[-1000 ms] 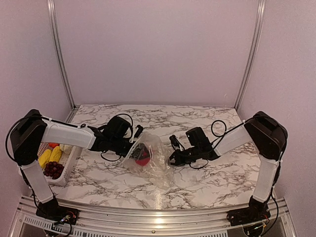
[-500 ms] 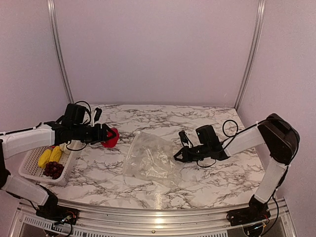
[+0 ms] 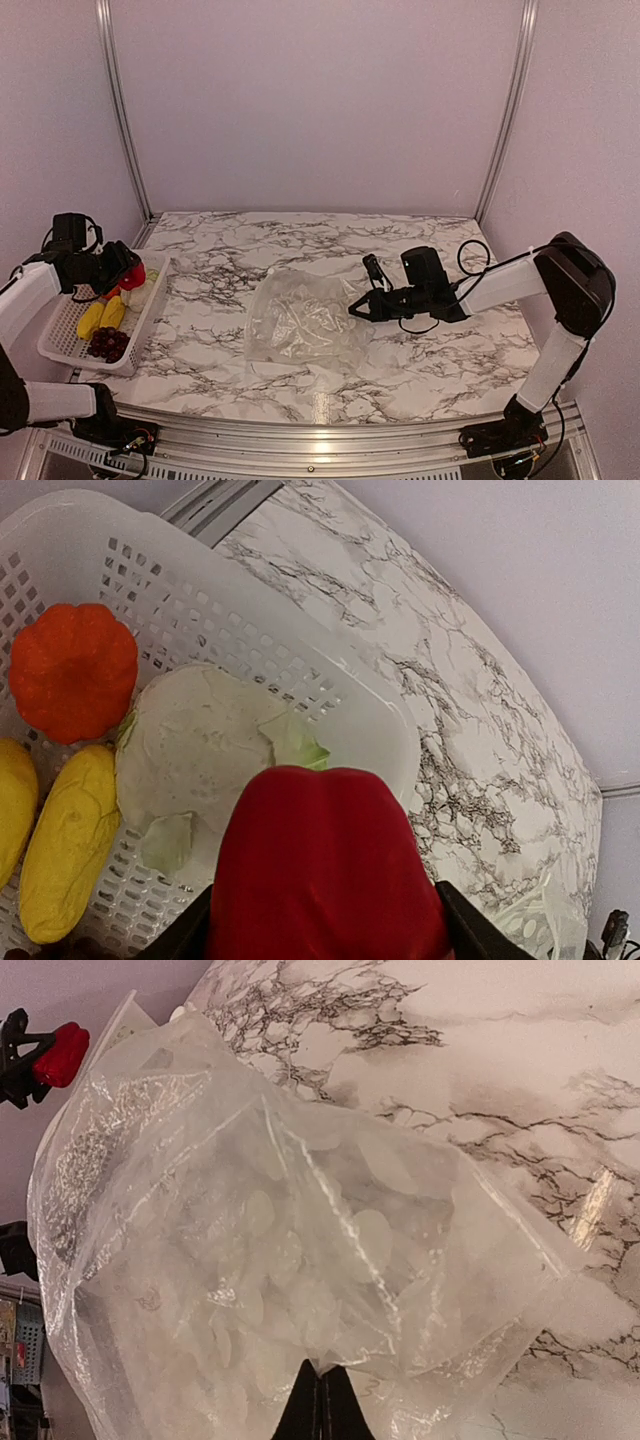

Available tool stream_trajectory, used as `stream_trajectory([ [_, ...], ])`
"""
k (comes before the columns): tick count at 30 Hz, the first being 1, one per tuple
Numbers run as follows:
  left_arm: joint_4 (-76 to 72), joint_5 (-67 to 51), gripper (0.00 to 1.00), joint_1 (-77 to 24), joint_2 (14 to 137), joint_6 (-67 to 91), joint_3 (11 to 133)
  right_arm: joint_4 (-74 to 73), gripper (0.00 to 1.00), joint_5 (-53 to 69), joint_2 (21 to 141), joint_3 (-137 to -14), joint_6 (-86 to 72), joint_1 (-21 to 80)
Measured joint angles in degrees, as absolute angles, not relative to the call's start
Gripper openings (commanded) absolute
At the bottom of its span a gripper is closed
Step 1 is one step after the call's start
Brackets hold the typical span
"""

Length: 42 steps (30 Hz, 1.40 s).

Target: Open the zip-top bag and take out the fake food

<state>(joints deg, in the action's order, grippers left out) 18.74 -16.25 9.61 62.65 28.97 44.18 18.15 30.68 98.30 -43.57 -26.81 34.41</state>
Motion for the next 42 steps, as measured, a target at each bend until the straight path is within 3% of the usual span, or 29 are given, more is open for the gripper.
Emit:
stream_trajectory([
  [6, 25.8, -12.5, 0.61, 11.4, 54.5, 30.5, 40.2, 17.9, 0.0, 31.1, 96.4, -43.6, -26.4, 34.4],
  [7, 26.5, -11.9, 0.65, 11.5, 53.8, 30.8, 39.9, 17.9, 0.0, 31.2, 96.0, -43.6, -26.3, 34.4],
  [10, 28.0, -10.5, 0.88, 11.7, 53.2, 31.7, 38.9, 17.9, 0.0, 31.5, 94.6, -43.6, -25.9, 34.4],
  [14, 30.0, -8.8, 0.98, 12.1, 53.3, 32.9, 38.4, 17.8, 0.0, 31.8, 93.1, -43.6, -25.2, 34.4],
  [21, 30.0, -11.3, 0.99, 12.1, 54.8, 31.9, 39.7, 18.2, 0.0, 33.7, 90.5, -43.6, -24.0, 34.4],
  [28, 26.7, -20.9, 0.99, 10.5, 54.0, 28.6, 43.1, 19.2, 0.0, 37.0, 88.5, -44.2, -21.2, 34.4],
  [35, 18.5, -26.3, 0.99, -3.9, 53.9, 26.8, 46.8, 18.8, 0.0, 39.5, 86.6, -47.2, -16.1, 35.6],
  [42, 15.6, -24.5, 0.98, -19.9, 60.5, 21.5, 55.8, 15.3, 0.0, 40.1, 86.2, -50.9, -9.4, 40.4],
])
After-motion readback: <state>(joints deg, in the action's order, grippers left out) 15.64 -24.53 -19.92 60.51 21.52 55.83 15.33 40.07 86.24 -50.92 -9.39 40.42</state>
